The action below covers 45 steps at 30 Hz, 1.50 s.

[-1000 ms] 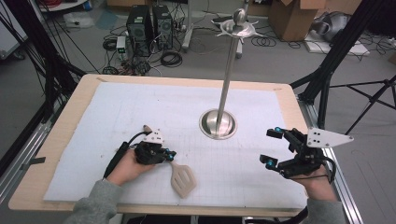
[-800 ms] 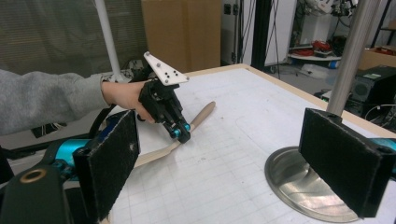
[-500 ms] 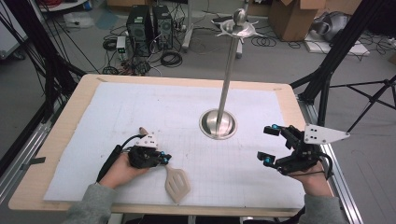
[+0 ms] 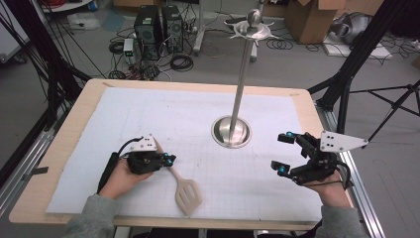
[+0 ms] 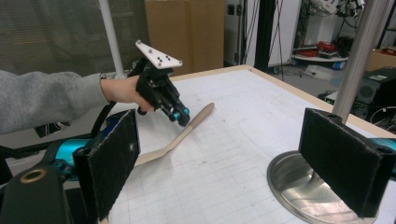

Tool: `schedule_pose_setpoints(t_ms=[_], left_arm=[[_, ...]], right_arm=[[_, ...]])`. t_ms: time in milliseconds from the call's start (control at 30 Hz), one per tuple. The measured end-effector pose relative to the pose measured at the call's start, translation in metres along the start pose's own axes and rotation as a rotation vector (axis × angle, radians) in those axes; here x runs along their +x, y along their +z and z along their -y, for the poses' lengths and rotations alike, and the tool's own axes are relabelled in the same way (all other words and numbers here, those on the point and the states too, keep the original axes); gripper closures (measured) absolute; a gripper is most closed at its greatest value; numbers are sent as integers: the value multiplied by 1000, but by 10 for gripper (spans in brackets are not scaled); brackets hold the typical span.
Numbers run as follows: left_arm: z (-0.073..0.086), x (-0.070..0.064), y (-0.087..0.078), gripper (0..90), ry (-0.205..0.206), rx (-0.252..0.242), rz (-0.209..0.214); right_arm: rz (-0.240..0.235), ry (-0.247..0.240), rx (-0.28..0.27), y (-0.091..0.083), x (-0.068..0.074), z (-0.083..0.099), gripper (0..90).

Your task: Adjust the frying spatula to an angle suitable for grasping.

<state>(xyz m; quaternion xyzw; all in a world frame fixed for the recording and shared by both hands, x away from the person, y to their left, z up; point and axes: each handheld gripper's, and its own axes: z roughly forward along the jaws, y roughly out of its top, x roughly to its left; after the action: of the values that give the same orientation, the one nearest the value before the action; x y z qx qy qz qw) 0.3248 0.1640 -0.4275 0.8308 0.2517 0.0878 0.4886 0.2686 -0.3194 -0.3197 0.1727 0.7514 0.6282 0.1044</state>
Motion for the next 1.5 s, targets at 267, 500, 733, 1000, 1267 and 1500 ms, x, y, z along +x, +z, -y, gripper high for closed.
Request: schedule_pose_setpoints(t_ms=[267, 500, 733, 1000, 1267, 1500], left_arm=[[10, 18, -18, 896, -23, -4, -61], [18, 28, -26, 895, -50, -5, -101], [22, 34, -23, 895, -54, 28, -131], [26, 38, -17, 894, -61, 70, -145], [28, 42, -12, 894, -85, 92, -157], [26, 42, -10, 894, -56, 89, -160]], right_arm=[[1, 0, 3, 0, 1, 0, 114], [1, 1, 10, 1, 1, 1, 114], [6, -6, 9, -1, 2, 1, 114], [13, 3, 16, -5, 4, 3, 114], [25, 4, 11, -11, 7, 5, 114], [31, 8, 12, -14, 8, 6, 114]])
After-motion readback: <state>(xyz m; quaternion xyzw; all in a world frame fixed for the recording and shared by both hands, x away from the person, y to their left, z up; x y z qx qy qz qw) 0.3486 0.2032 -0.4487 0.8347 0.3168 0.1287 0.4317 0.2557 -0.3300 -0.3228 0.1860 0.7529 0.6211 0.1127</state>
